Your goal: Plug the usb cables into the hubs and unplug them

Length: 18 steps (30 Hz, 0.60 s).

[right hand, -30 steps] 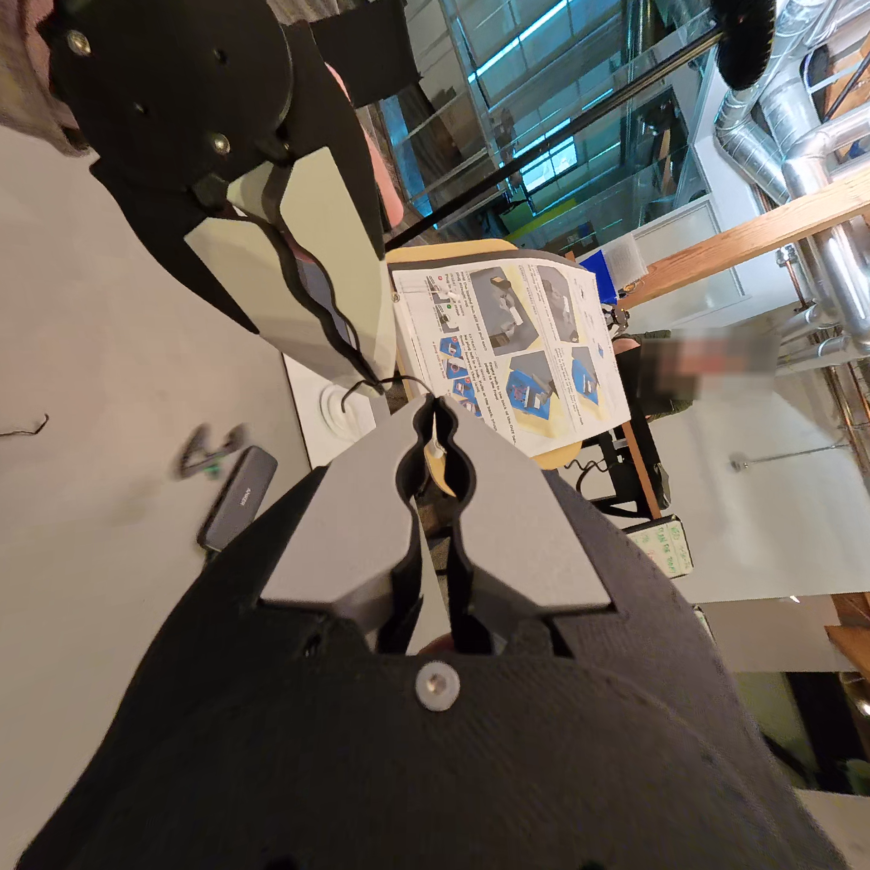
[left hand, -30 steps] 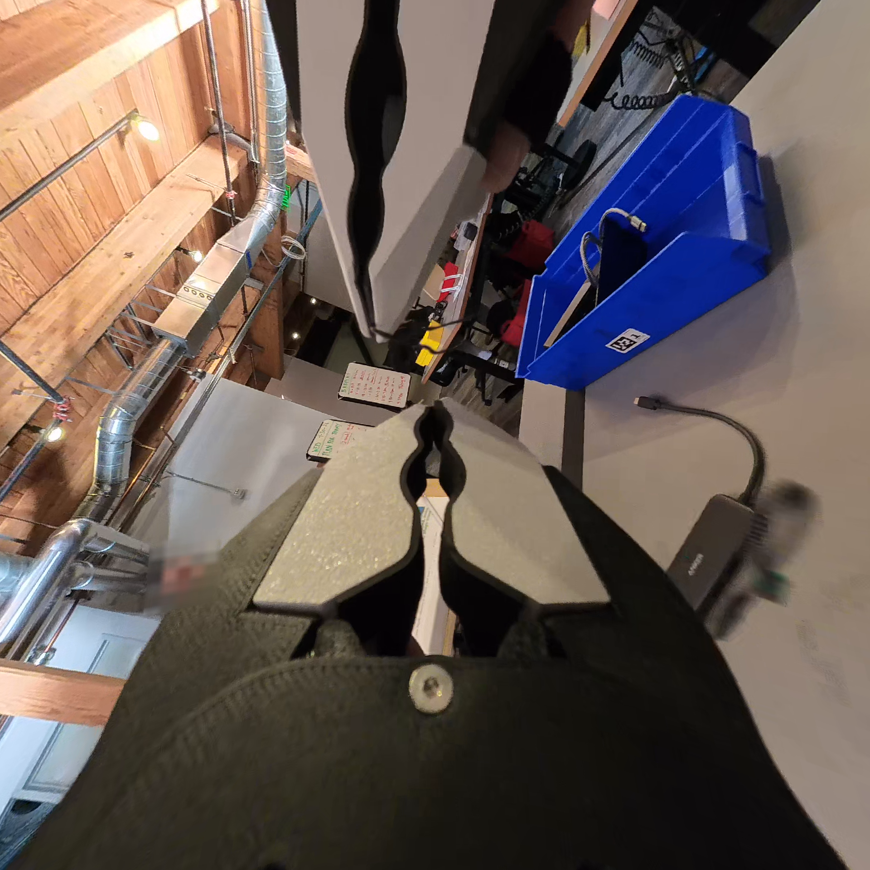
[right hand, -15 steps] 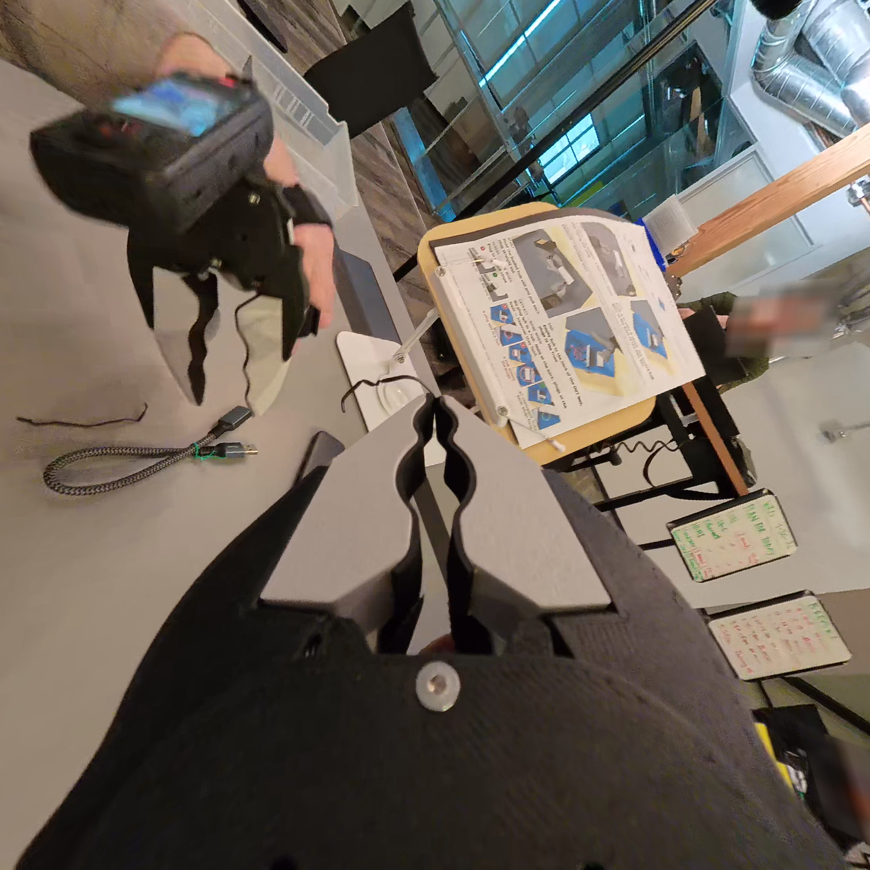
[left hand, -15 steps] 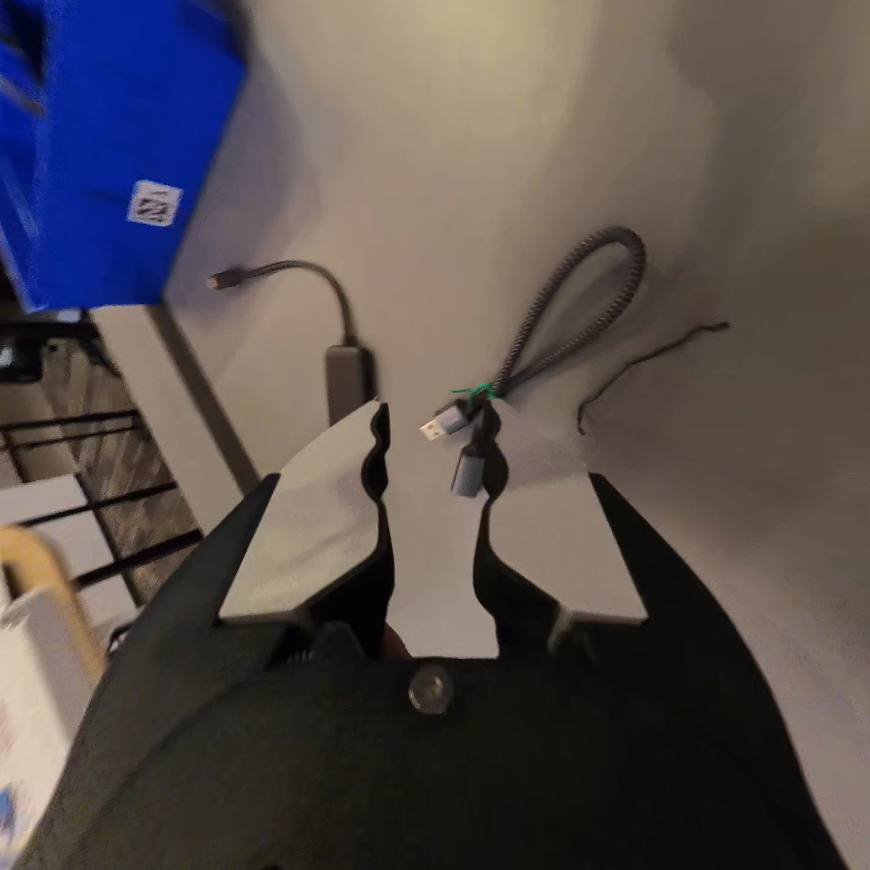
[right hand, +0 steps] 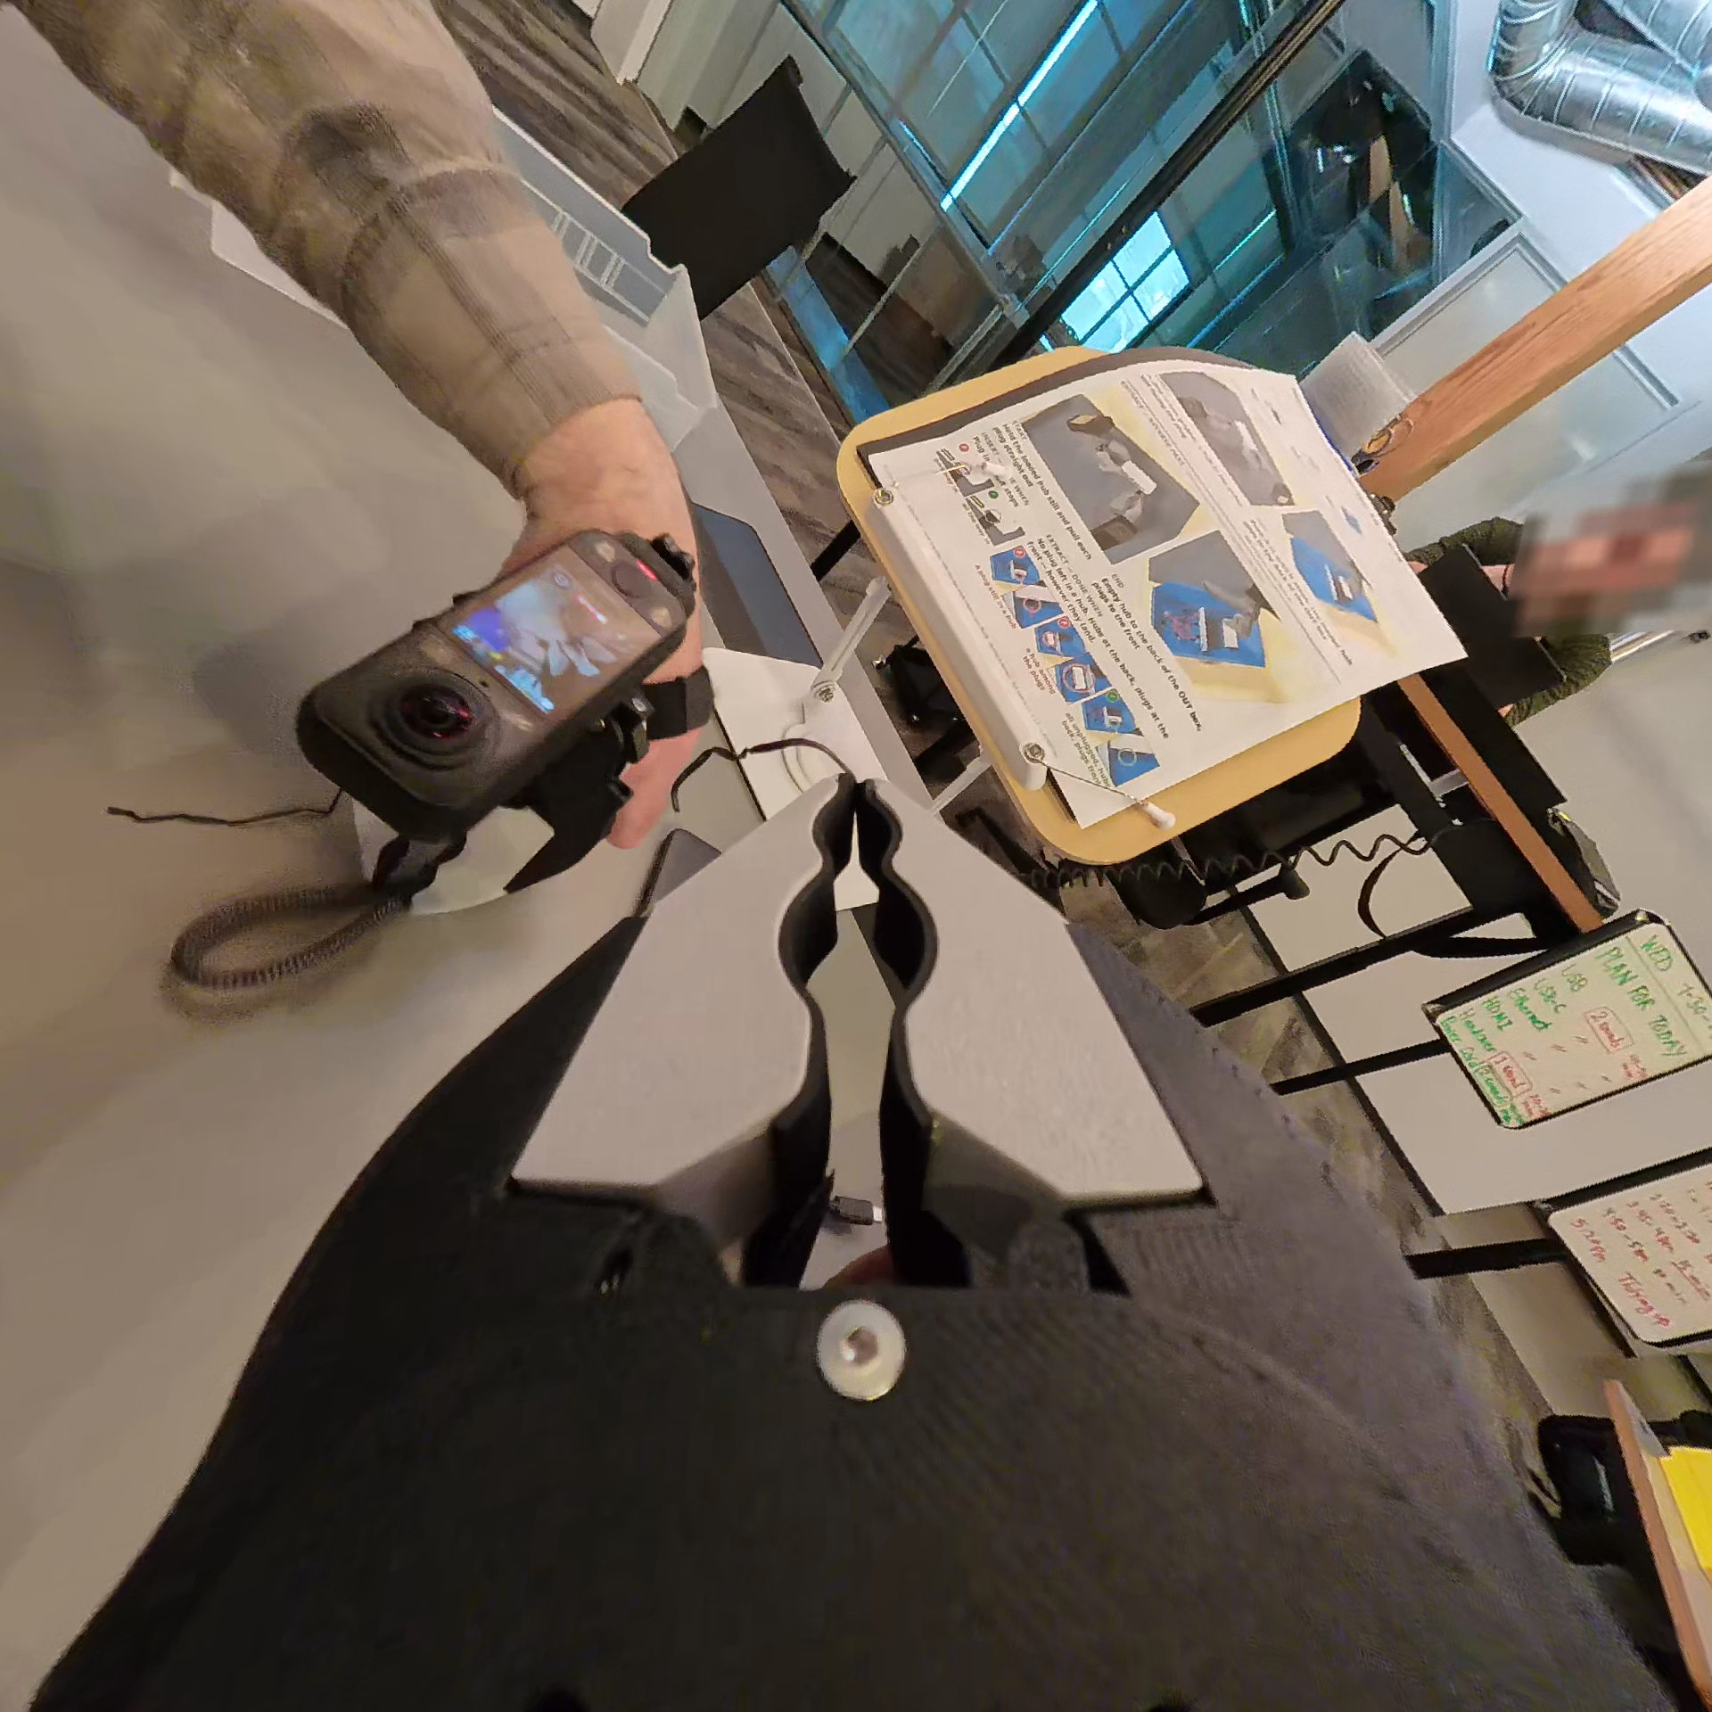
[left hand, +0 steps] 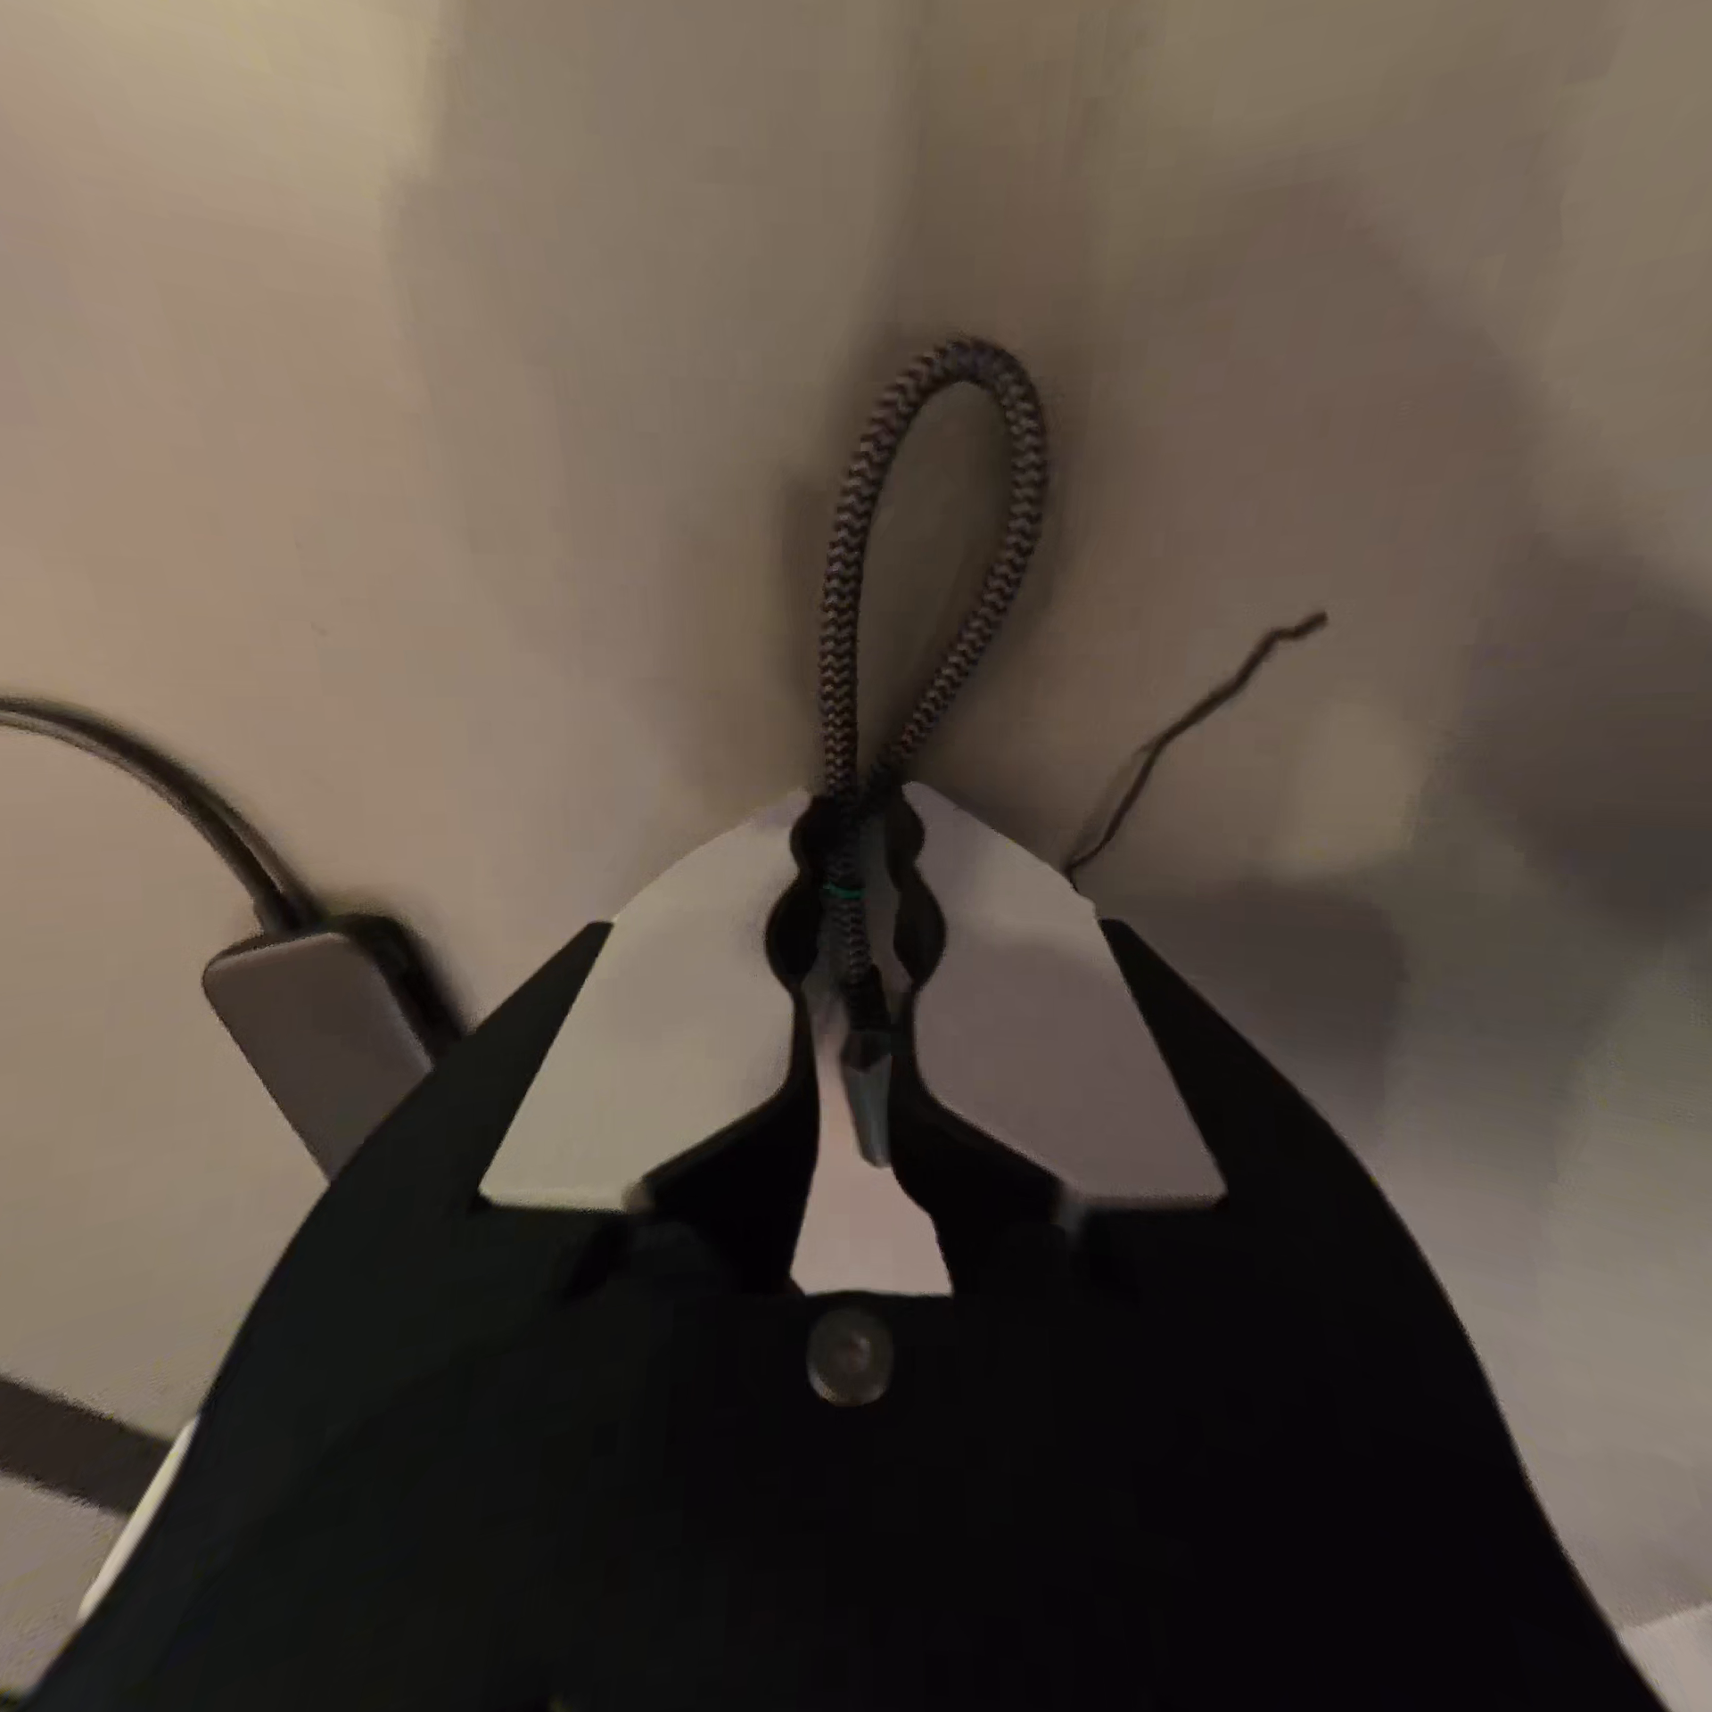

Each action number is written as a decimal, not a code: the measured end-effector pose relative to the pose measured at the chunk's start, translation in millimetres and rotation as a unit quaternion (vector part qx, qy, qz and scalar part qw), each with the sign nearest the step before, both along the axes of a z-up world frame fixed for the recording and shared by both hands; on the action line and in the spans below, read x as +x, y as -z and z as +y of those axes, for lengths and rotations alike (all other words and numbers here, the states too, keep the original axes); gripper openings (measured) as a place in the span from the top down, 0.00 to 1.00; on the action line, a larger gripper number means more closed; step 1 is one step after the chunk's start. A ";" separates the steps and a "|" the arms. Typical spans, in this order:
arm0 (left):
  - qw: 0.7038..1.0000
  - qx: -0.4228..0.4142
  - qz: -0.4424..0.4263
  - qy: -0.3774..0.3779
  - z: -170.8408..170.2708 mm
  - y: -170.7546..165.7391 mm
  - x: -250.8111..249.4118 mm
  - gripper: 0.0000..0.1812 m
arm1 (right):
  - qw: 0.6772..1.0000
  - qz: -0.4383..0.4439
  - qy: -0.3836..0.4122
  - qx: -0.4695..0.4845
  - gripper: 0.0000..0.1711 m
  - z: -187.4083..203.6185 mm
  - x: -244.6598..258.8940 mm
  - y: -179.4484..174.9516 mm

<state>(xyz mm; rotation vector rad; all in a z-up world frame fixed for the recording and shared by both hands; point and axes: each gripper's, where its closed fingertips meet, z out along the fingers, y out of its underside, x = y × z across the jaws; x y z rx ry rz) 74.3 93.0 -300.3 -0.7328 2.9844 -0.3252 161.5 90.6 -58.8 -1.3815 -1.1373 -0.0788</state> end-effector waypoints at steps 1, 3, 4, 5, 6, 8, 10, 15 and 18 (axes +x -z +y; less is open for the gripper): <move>1.000 -0.012 -0.007 0.001 -2.3 0.1 3.2 0.95 | 1.000 0.005 -0.001 0.000 1.00 0.4 1.7 0.2; 0.999 -0.019 -0.027 -0.013 -2.2 0.1 11.4 0.96 | 1.000 0.014 -0.001 -0.001 1.00 1.4 5.3 1.3; 0.999 -0.022 -0.043 -0.022 -1.9 0.0 15.9 0.96 | 1.000 0.016 -0.002 -0.002 1.00 1.9 6.9 2.0; 0.998 -0.020 -0.057 -0.029 0.0 -0.2 18.6 0.96 | 1.000 0.017 -0.001 -0.002 1.00 2.4 8.6 2.7; 0.997 -0.007 -0.072 -0.034 5.0 -0.7 21.0 0.96 | 1.000 0.017 -0.001 -0.001 1.00 2.8 10.2 3.1; 0.993 0.002 -0.107 -0.048 10.8 -7.4 26.6 0.96 | 1.000 0.018 0.000 0.000 1.00 2.8 13.1 2.4; 0.983 0.008 -0.172 -0.071 17.4 -29.2 40.1 0.97 | 1.000 0.018 0.002 0.005 1.00 2.2 15.8 -1.3; 0.941 0.046 -0.319 -0.104 18.7 -113.7 60.6 0.97 | 1.000 0.021 0.002 0.021 1.00 -2.3 14.7 -15.6; 0.920 0.050 -0.372 -0.116 10.5 -153.1 60.0 0.97 | 0.999 0.013 -0.008 0.033 1.00 -6.6 5.0 -24.3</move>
